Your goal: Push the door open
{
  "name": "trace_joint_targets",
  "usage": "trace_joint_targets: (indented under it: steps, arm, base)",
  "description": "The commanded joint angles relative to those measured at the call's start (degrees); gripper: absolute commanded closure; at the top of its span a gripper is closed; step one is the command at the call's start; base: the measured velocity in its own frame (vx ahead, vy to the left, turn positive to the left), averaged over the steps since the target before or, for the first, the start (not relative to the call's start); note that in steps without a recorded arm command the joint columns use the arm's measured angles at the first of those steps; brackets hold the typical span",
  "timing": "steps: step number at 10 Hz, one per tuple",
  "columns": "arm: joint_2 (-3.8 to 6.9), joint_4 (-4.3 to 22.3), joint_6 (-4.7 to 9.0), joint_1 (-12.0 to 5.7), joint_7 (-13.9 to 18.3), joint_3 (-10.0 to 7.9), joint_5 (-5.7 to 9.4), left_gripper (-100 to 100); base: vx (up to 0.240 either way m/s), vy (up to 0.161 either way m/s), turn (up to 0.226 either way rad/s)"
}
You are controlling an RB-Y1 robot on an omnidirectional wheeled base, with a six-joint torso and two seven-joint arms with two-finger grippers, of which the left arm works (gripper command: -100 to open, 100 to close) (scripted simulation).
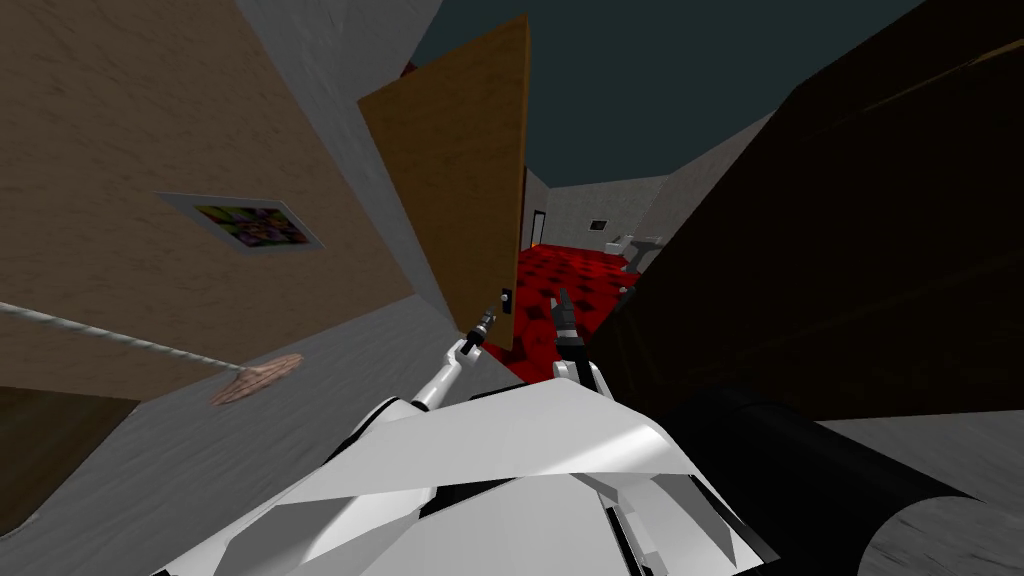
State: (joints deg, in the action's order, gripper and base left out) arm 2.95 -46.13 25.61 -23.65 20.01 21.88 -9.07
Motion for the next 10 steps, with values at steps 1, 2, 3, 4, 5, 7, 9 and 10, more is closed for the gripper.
trace_joint_targets:
  steps: [1, 2, 3, 4, 5, 7, 9, 10]
  arm:
    - [0.29, 0.1, 0.11, -0.02, -0.2, -0.24, 0.05, -100]
    - [0.35, 0.2, 0.14, -0.03, -0.3, -0.32, 0.06, -100]
    - [0.43, 0.3, 0.22, -0.04, -0.4, -0.49, 0.09, -100]
    - [0.44, 0.4, 0.31, -0.06, -0.6, -0.68, 0.13, -100]
    - [0.42, 0.4, 0.35, -0.07, -0.7, -0.78, 0.15, -100]
    - [0.16, 0.6, 0.52, -0.10, -1.1, -1.16, 0.22, -100]
    - [-0.39, 0.8, 0.69, -0.14, -1.4, -1.52, 0.29, -100]
    - [-0.17, 0.7, 0.56, -0.10, -1.2, -1.38, 0.27, -100]
  base:
    - [0.069, -0.038, -0.033]
    - [0.123, -0.083, -0.017]
    - [0.147, -0.104, -0.017]
    - [0.195, -0.096, -0.018]
    - [0.184, -0.098, -0.019]
    - [0.170, -0.109, -0.028]
    - [0.181, -0.105, -0.023]
    - [0.078, -0.048, 0.002]
